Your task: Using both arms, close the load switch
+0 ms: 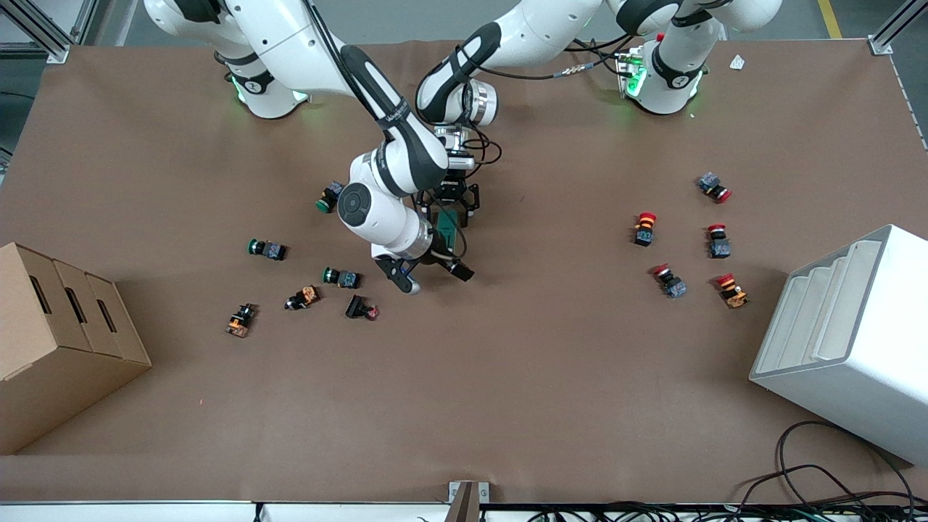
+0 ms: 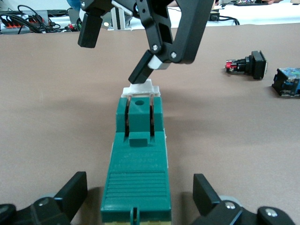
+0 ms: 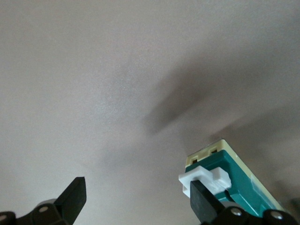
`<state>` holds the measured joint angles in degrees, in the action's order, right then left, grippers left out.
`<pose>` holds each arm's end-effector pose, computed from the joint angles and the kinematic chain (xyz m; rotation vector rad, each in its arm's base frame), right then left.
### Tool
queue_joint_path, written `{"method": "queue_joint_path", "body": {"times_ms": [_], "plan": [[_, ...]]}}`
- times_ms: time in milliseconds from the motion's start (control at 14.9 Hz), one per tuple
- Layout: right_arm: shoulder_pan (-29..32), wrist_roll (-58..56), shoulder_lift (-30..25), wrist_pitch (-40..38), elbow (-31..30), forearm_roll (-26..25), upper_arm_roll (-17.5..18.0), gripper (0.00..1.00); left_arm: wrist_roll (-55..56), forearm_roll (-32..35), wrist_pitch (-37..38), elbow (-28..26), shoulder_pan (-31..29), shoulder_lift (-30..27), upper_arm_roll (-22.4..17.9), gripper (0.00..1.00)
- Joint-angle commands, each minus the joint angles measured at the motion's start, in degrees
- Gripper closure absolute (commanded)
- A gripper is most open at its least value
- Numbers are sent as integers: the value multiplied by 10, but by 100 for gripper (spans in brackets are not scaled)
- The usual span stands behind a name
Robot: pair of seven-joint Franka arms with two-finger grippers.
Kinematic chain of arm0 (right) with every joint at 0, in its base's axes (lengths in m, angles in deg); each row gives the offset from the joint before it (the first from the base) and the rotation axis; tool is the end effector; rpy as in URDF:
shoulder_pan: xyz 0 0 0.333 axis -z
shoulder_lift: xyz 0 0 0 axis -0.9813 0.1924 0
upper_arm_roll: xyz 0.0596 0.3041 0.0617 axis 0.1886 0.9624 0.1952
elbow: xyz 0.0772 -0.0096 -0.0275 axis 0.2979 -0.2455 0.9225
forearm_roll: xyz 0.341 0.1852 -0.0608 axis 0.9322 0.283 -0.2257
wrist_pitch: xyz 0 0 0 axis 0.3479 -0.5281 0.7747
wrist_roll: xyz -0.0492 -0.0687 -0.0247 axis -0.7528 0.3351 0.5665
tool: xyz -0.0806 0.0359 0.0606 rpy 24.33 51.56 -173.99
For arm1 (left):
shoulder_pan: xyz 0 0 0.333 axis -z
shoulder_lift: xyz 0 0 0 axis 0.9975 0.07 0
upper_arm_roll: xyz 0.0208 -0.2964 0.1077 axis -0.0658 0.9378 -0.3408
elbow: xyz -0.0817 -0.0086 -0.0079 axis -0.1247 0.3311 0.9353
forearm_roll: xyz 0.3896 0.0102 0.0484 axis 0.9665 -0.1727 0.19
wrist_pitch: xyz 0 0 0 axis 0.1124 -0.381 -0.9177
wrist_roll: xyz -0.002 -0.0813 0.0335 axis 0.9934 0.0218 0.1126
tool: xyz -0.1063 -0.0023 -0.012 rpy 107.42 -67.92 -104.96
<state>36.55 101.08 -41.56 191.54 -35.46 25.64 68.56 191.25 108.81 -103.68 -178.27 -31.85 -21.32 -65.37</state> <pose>0.5176 0.4301 0.2068 -2.5053 1.0205 0.2583 0.2346 -0.5648 0.0753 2.6591 -0.1309 1.5882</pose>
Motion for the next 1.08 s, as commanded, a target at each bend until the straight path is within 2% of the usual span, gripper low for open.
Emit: {"method": "queue_joint_path", "body": {"times_ms": [0, 202, 336, 538, 740, 874, 1009], "plan": [[12, -16, 25, 8, 16, -17, 3, 0, 4, 7, 3, 10, -5, 17, -3, 1], [25, -20, 18, -5, 29, -39, -12, 0, 4, 7, 3, 10, -5, 17, -3, 1], [35, -30, 8, -53, 37, -84, -34, 0, 5, 7, 3, 10, -5, 17, -2, 1], [50, -82, -40, -172, 39, -141, -86, 0, 1, 4, 3, 16, -6, 9, -1, 2], [79, -227, -79, -300, 41, -142, -146, 0, -27, -4, -1, 26, -8, 8, 3, 2], [103, -305, -94, -383, 55, -149, -183, 0, -41, -32, -7, 28, -9, 0, 5, 2], [148, -351, -105, -474, 104, -218, -192, 0, -70, -88, -11, 50, -9, -3, 14, 2]]}}
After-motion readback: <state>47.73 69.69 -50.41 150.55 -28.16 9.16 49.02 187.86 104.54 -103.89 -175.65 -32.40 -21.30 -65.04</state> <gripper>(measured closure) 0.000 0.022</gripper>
